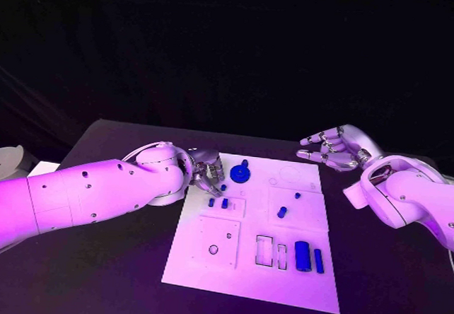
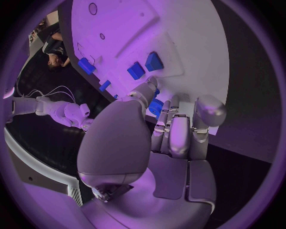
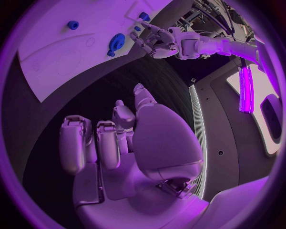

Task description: Assemble the parts on the task board

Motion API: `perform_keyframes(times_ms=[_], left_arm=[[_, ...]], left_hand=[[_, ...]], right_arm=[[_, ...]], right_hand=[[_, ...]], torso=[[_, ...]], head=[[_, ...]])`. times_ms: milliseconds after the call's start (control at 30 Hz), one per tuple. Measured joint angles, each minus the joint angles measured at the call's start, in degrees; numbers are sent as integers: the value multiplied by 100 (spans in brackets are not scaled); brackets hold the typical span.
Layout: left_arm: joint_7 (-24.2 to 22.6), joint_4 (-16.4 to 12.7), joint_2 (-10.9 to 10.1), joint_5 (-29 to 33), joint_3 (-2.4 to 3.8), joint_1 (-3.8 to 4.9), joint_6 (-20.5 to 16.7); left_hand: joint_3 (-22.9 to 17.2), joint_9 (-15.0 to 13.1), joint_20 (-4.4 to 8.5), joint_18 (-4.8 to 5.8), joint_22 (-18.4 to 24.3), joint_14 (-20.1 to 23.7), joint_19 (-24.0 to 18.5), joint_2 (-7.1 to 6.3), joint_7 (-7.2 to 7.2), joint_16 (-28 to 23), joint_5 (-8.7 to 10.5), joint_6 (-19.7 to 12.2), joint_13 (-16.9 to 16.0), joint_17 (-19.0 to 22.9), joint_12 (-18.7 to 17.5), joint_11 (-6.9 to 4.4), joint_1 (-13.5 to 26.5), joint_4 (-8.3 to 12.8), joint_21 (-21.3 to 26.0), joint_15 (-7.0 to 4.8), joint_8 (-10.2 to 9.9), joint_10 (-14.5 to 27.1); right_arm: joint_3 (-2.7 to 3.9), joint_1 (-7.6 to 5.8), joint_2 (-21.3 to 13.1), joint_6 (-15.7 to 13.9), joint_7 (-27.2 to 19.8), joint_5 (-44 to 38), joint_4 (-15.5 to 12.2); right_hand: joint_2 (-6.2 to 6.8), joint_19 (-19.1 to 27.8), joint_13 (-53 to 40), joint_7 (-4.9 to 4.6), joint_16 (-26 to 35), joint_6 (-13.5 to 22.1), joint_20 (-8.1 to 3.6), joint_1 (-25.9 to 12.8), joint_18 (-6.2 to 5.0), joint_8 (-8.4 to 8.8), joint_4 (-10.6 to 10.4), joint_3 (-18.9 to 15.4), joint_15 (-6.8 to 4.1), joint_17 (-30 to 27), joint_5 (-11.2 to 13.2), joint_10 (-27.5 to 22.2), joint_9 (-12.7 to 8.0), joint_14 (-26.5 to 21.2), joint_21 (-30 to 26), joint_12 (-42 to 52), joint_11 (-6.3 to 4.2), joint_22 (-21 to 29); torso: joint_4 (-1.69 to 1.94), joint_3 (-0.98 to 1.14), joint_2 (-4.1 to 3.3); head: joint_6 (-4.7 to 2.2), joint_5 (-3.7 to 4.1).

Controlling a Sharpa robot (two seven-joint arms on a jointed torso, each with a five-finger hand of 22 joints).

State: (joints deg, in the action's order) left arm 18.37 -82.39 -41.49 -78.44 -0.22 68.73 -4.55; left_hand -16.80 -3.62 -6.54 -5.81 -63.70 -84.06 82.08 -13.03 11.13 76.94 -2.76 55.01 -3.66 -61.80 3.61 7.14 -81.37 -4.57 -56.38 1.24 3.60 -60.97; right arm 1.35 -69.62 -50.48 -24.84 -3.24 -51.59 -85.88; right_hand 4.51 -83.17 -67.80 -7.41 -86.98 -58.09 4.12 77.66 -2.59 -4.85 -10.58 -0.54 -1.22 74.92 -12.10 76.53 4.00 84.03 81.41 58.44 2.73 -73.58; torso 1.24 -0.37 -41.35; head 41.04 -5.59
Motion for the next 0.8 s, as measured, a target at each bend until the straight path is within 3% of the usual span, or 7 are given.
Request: perform_keyframes(times_ms=[167,367,500,533,633,667,800], left_arm=[[-2,-14,-98,5,0,0,-75],[-3,-69,-310,43,6,12,-168],[-113,-122,-545,365,28,128,-231],[-173,-129,-610,516,32,159,-251],[-557,-131,-832,1398,34,253,-376],[-720,-131,-885,1763,33,270,-430],[-1527,-186,-1059,3476,-33,304,-667]], left_hand=[[536,-8,-21,-92,195,20,-20,148,42,0,0,-99,11,64,6,47,-194,-53,247,20,0,257],[639,-27,-41,-92,238,20,0,234,43,0,0,-91,-16,71,107,62,-324,-96,280,20,18,272],[527,-62,-11,-92,444,34,-36,408,-41,-117,0,237,-53,285,287,-45,-498,-87,568,7,146,-25],[468,-62,-7,-103,492,61,-79,437,-63,-157,0,304,-53,345,316,-63,-528,-90,638,-21,159,-85],[227,-70,25,-191,803,265,-257,573,-105,-401,0,481,-47,779,391,-119,-613,-113,1071,-57,228,-219],[122,-66,31,-278,996,388,-368,621,-122,-553,0,499,-37,1043,393,-118,-643,-117,1340,-64,228,-245],[-170,-36,41,-403,1591,807,-744,692,-142,-1038,0,520,-37,1862,532,-143,-599,-194,2192,-68,228,-411]], right_arm=[[-1,5,3,0,0,0,11],[-1,10,4,0,0,0,29],[-2,11,0,7,5,0,51],[-2,11,-4,16,12,0,56],[-8,11,-29,104,73,-37,76],[-11,11,-41,147,102,-75,76],[-21,17,-101,411,282,-487,14]], right_hand=[[0,0,0,0,0,0,0,0,0,0,0,0,0,0,0,0,0,0,0,0,0,0],[0,0,2,0,10,0,0,0,0,0,0,0,0,-1,0,0,0,0,0,0,0,0],[-38,1,36,0,33,0,1,38,0,0,0,0,0,-1,-15,-3,0,0,-21,-27,-3,17],[-79,53,165,0,94,0,17,79,-12,0,0,0,0,-1,-33,-94,0,0,-82,-218,-8,104],[-168,427,1378,6,511,35,20,168,-242,0,3,3,0,-1,-56,-932,0,0,-557,-1930,20,852],[-195,555,1687,-5,682,25,23,236,-272,0,27,27,0,-1,-76,-1208,0,0,-740,-2356,22,1123],[-142,759,3014,-12,1183,24,80,554,-360,0,56,236,44,-175,-76,-1792,3,-1,-1172,-3883,118,1693]], torso=[[-1,0,2],[-2,3,3],[-3,3,3],[-7,3,3],[-10,7,3],[-10,7,4],[-7,10,4]], head=[[3,1],[7,-3],[6,2],[5,2],[0,13],[-7,19],[-30,59]])
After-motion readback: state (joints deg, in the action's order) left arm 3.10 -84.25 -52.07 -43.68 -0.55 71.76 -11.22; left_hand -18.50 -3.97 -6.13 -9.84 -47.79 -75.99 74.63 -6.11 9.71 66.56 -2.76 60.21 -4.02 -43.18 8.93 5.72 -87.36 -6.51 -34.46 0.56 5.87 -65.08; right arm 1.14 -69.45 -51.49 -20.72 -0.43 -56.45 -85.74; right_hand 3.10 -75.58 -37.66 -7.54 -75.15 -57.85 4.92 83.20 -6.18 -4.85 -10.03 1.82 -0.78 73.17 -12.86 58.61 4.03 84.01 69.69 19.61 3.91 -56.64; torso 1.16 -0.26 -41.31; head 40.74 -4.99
